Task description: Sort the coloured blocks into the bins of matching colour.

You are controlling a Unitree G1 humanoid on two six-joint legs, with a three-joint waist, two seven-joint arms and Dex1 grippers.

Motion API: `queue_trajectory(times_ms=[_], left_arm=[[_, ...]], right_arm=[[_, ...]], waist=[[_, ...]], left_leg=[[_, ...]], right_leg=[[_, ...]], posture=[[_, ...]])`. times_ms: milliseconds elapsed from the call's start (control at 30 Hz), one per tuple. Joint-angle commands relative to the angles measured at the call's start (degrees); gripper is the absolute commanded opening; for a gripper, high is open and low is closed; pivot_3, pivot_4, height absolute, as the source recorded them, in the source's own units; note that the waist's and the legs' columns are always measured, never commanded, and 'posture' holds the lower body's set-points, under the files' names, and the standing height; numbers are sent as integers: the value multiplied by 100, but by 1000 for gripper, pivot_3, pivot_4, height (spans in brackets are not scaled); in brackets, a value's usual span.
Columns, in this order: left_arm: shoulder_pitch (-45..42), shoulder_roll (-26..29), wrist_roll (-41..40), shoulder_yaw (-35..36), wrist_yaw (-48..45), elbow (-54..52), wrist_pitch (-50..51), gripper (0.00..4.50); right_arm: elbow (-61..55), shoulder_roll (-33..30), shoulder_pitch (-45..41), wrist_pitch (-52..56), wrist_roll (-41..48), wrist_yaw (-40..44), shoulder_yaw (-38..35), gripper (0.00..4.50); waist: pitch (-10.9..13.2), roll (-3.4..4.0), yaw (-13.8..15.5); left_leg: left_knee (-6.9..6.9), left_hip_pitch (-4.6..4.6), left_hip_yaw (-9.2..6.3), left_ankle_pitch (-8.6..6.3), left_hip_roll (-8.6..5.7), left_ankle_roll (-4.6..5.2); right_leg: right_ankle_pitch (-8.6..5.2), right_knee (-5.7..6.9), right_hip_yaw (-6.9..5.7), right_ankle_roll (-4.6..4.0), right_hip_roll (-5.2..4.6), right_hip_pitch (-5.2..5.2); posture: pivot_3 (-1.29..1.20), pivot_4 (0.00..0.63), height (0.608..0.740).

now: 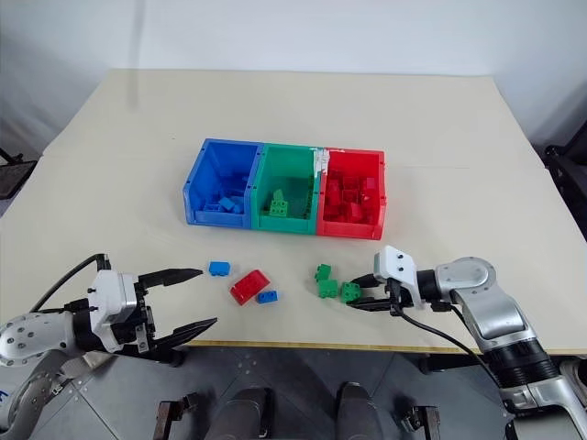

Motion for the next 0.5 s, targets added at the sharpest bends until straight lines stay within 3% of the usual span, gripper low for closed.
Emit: queue_trajectory(times_ms=[33,200,333,500], left_arm=[[-81,-199,-278,495,374,-9,14,4500],[180,-398,-251,895,614,47,-8,4500],[644,-440,-89,1119,648,-2,-100,4500],[873,-447,-149,1340,736,-166,-74,4500]], right_arm=[[-198,50,-404,521,811,-184,-759,1470],[-205,785,-1446,952,781,-1095,-641,1470],[620,1702,-2680,791,-90,-2177,-151,1470],[1547,2446,-3518,684,-345,-2667,-80,1470]], waist=[[0,0,-16],[0,1,-144],[1,1,-180],[1,1,-136]], left_leg=[[0,0,-1,0,1,-1],[-3,8,1,1,13,-7],[-7,-1,7,8,11,-26],[-9,-14,1,7,6,-26]], right_leg=[[0,1,0,0,2,1],[-2,11,1,-5,13,-3],[-3,24,10,-6,11,-22],[-3,32,8,-7,6,-28]], posture=[[0,150,740],[0,150,740],[0,150,740],[0,150,740]])
